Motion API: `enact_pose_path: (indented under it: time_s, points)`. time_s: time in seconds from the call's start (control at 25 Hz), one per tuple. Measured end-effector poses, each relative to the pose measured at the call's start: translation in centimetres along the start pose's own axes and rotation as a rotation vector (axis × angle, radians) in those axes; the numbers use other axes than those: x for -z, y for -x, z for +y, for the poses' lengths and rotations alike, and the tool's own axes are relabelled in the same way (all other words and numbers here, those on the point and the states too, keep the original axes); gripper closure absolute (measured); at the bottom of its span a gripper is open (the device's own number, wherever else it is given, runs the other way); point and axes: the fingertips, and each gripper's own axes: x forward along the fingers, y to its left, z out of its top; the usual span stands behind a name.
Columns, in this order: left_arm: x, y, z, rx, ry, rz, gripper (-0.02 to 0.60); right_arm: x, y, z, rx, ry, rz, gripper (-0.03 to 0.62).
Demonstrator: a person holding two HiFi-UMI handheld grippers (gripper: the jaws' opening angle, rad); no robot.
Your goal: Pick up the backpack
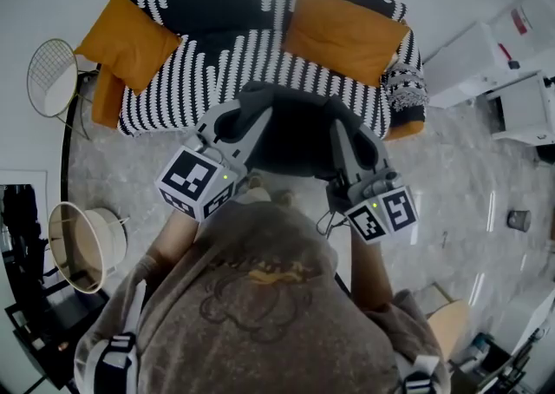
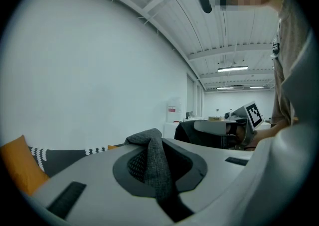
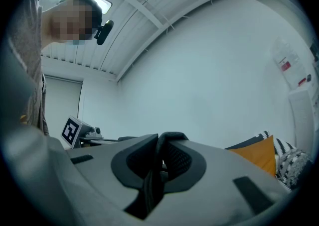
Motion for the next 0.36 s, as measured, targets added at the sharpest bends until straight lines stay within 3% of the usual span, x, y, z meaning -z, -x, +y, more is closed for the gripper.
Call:
enact_pose_path:
  time_s: [0.36]
  points:
    - [0.9, -0.57, 0.93, -0.009, 0.02, 0.016, 0.552, 0.9, -0.98, -0.63, -0.001, -0.01, 0.021, 0.563]
